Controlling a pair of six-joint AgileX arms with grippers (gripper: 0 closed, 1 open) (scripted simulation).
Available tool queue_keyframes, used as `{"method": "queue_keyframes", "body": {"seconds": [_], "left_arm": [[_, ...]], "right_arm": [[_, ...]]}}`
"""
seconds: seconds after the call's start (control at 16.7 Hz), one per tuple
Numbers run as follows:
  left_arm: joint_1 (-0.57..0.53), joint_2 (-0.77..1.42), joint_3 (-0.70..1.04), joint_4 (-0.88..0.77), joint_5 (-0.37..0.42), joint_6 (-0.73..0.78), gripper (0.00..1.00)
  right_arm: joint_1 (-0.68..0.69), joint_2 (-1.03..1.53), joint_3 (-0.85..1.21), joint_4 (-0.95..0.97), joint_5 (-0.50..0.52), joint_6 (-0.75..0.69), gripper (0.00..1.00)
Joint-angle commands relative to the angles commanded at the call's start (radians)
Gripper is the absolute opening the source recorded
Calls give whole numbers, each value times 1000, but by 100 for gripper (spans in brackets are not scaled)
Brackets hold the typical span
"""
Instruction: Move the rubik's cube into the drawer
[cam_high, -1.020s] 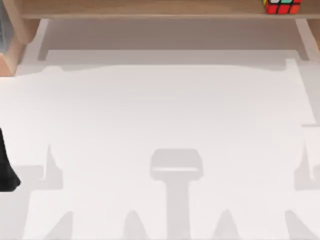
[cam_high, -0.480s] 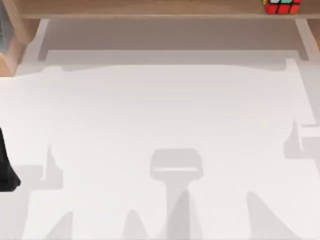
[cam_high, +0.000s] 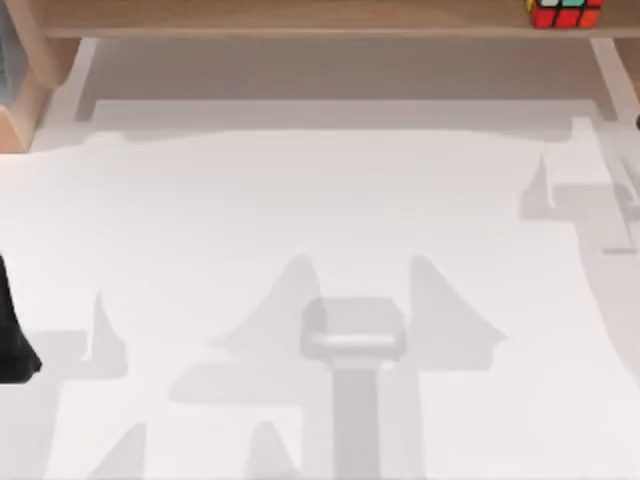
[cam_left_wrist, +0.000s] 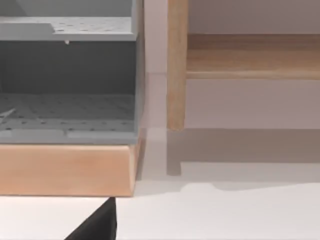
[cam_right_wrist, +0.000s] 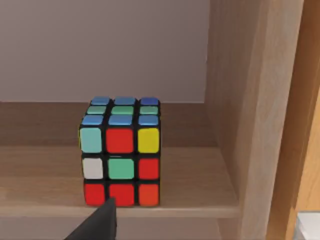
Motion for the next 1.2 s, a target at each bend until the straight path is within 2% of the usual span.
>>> {"method": "queue_keyframes", "body": {"seconds": [0.3, 0.6, 0.84, 1.2], "left_arm": [[0, 0, 0, 0, 0, 0, 100], [0, 0, 0, 0, 0, 0, 100], [0, 0, 0, 0, 0, 0, 100], [0, 0, 0, 0, 0, 0, 100]], "right_arm": [[50, 389, 172, 208, 54, 4, 100], [87, 661, 296, 359, 92, 7, 100], [99, 756, 343, 414, 106, 9, 100], [94, 760, 344, 414, 104, 10, 100]]}}
